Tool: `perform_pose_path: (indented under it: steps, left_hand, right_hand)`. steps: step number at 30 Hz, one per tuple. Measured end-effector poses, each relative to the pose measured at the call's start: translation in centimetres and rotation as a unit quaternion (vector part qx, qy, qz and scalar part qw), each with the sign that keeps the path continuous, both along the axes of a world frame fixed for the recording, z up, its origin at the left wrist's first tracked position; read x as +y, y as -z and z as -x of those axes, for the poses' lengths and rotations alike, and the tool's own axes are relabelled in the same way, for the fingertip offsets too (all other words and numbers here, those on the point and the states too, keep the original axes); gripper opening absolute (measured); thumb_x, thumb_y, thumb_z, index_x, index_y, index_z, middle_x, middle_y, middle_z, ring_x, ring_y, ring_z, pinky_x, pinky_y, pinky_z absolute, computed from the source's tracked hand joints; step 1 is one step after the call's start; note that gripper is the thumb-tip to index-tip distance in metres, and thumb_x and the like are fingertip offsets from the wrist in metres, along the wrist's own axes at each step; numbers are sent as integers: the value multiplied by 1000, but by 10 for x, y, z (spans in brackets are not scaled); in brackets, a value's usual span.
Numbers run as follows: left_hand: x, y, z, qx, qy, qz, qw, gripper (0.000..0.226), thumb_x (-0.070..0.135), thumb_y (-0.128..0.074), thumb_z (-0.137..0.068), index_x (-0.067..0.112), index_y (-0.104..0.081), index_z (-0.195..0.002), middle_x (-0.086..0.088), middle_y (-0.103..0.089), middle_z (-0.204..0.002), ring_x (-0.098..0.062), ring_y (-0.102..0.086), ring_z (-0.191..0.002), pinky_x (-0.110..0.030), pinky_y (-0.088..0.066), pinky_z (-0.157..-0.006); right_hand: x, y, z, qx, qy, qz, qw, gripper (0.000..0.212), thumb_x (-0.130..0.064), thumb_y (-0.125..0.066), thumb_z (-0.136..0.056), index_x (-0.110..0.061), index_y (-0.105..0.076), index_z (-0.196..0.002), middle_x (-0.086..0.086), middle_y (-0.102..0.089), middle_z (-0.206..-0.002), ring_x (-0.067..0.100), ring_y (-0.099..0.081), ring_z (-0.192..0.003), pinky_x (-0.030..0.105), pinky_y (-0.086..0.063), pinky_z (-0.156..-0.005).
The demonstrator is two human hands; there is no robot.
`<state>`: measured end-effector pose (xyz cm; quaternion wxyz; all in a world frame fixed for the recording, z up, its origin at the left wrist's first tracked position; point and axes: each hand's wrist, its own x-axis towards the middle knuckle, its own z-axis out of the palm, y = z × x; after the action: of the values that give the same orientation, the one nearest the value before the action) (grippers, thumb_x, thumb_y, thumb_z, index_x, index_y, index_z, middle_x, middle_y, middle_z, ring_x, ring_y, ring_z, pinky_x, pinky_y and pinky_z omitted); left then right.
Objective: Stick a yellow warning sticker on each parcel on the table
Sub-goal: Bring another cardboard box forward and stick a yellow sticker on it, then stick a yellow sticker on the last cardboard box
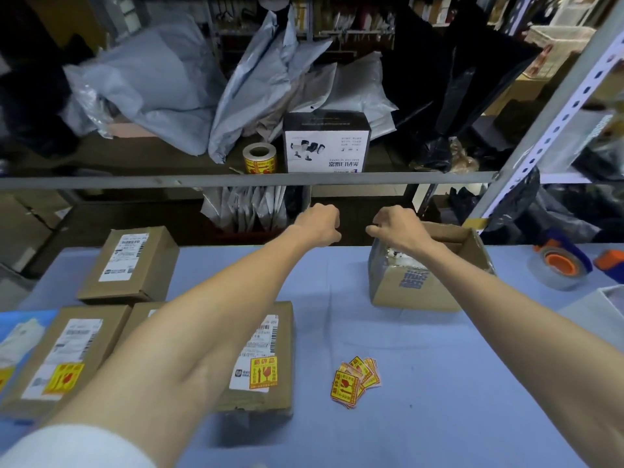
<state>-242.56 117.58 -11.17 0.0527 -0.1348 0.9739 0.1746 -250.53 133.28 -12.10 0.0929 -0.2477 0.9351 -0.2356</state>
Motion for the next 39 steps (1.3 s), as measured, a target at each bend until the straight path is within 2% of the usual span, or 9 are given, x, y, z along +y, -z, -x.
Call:
perform_pose_path:
  steps: [3, 8, 10, 13, 16, 29, 35, 39]
  left_hand:
    - [-20, -1, -28, 2, -36, -6, 999, 29, 19, -63, -87, 12, -62, -115, -11, -62, -119, -28, -59, -107, -42, -52, -90]
    - [-62, 3, -90, -11, -99, -17, 995, 26, 21, -63, -86, 13, -63, -111, -9, -63, -116, -28, -60, -105, -36, -50, -82]
    - [-78, 6, -115, -18, -126, -15, 992, 26, 21, -63, -86, 15, -64, -111, -8, -63, -116, -28, -60, -105, -35, -48, -79]
    - [-101, 14, -153, -26, -158, -18, 987, 25, 23, -65, -85, 15, -64, -109, -11, -62, -117, -30, -60, -105, -38, -51, -85]
    - [-123, 24, -188, -29, -191, -37, 981, 23, 23, -67, -83, 14, -62, -104, -12, -59, -118, -31, -60, -103, -42, -51, -89]
    - [-205, 41, -266, -16, -259, -52, 964, 26, 21, -65, -82, 15, -63, -108, -7, -64, -111, -27, -60, -101, -35, -49, -85]
    - [-239, 53, -282, -23, -268, -62, 961, 21, 16, -61, -81, 11, -64, -102, -10, -66, -103, -28, -61, -93, -35, -52, -76]
    - [-261, 63, -287, -10, -289, -65, 955, 28, 20, -67, -79, 12, -59, -105, -9, -62, -107, -28, -58, -96, -32, -47, -71]
  right_hand:
    - [-27, -6, -28, -27, -75, -28, 996, 45, -33, -67, -87, -7, -61, -123, 10, -63, -128, 26, -60, -115, 35, -49, -93]
    - [-74, -13, -84, -33, -169, -17, 985, 44, -26, -68, -85, -7, -62, -124, 8, -63, -129, 24, -59, -118, 32, -47, -97]
    - [-94, -12, -104, -32, -198, -26, 979, 45, -28, -68, -84, -8, -63, -124, 8, -64, -128, 23, -60, -116, 34, -49, -98]
    - [-121, -10, -132, -27, -219, -37, 975, 51, -34, -69, -82, -5, -62, -123, 11, -64, -126, 25, -60, -115, 39, -51, -96]
    - [-145, -6, -158, -16, -244, -52, 968, 52, -35, -68, -83, -3, -61, -124, 12, -63, -127, 28, -59, -115, 39, -50, -94]
    - [-231, 18, -223, -33, -278, -66, 958, 55, -34, -67, -86, -5, -56, -131, 12, -58, -135, 27, -55, -121, 36, -46, -97]
    - [-263, 28, -236, -44, -279, -84, 956, 51, -31, -66, -87, -4, -55, -130, 12, -56, -136, 27, -52, -125, 36, -43, -99]
    - [-286, 39, -242, -63, -274, -88, 956, 52, -32, -65, -88, -5, -54, -130, 12, -55, -136, 28, -51, -124, 38, -44, -100]
